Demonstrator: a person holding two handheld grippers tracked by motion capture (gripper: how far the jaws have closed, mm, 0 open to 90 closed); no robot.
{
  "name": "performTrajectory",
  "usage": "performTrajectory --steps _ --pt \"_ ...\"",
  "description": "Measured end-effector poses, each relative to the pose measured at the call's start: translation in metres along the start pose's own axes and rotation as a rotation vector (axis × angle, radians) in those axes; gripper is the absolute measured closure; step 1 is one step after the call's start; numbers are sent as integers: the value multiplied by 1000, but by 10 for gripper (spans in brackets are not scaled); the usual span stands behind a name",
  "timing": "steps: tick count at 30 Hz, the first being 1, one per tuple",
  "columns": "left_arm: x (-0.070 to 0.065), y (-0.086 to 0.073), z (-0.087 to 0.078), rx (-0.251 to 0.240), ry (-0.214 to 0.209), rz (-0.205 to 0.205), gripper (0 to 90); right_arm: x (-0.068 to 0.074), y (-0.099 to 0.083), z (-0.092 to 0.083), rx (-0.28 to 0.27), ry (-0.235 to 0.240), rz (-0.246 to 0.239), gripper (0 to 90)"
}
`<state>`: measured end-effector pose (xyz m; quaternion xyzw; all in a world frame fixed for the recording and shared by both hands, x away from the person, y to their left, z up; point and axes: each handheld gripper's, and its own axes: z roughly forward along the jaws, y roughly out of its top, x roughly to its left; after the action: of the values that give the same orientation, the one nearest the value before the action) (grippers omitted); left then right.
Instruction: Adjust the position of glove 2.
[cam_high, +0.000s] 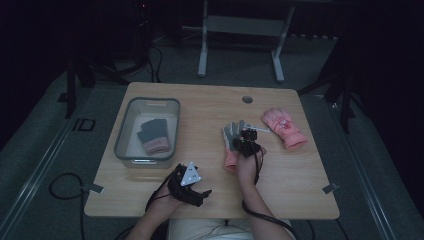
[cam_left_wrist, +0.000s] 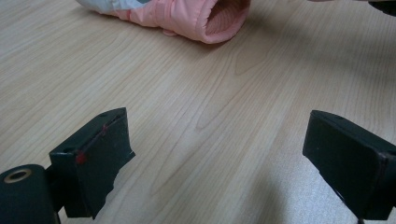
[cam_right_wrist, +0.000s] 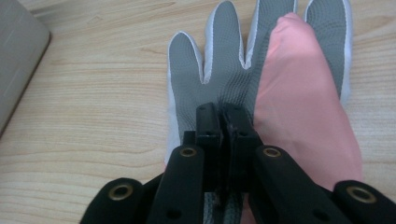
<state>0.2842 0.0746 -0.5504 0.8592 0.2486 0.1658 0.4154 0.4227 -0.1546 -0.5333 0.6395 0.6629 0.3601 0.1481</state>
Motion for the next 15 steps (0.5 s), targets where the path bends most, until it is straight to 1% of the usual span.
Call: performTrajectory --steps 1,2,3,4,6,7,8,10,11,12,13,14,15 --pt "0 0 0 5 0 2 73 0 0 0 0 0 0 842" --pt "0 -1 0 6 3 2 73 1 3 -2 -4 11 0 811" --pt "0 -1 0 6 4 4 73 2 4 -5 -13 16 -5 804" --pt "1 -1 0 6 3 4 73 4 5 -8 -18 24 -16 777" --pt "1 -1 0 4 2 -1 73 7 7 -14 -33 43 -39 754" --pt "1 -1 0 4 2 -1 73 7 7 -14 -33 43 -39 754" --pt "1 -1 1 7 0 3 73 9 13 -28 -69 71 -63 724" --pt "1 -1 2 11 1 10 74 8 15 -36 -94 87 -81 707" --pt "0 0 2 13 2 15 75 7 17 -42 -115 91 -104 707" --pt "0 0 2 14 0 16 74 3 19 -48 -129 94 -127 709" --pt "0 0 2 15 -5 14 74 0 21 -51 -134 106 -135 709" --pt "-1 0 2 12 -3 15 75 -6 23 -57 -149 124 -165 709" --pt "0 0 2 11 -2 16 75 -11 24 -60 -145 103 -196 709"
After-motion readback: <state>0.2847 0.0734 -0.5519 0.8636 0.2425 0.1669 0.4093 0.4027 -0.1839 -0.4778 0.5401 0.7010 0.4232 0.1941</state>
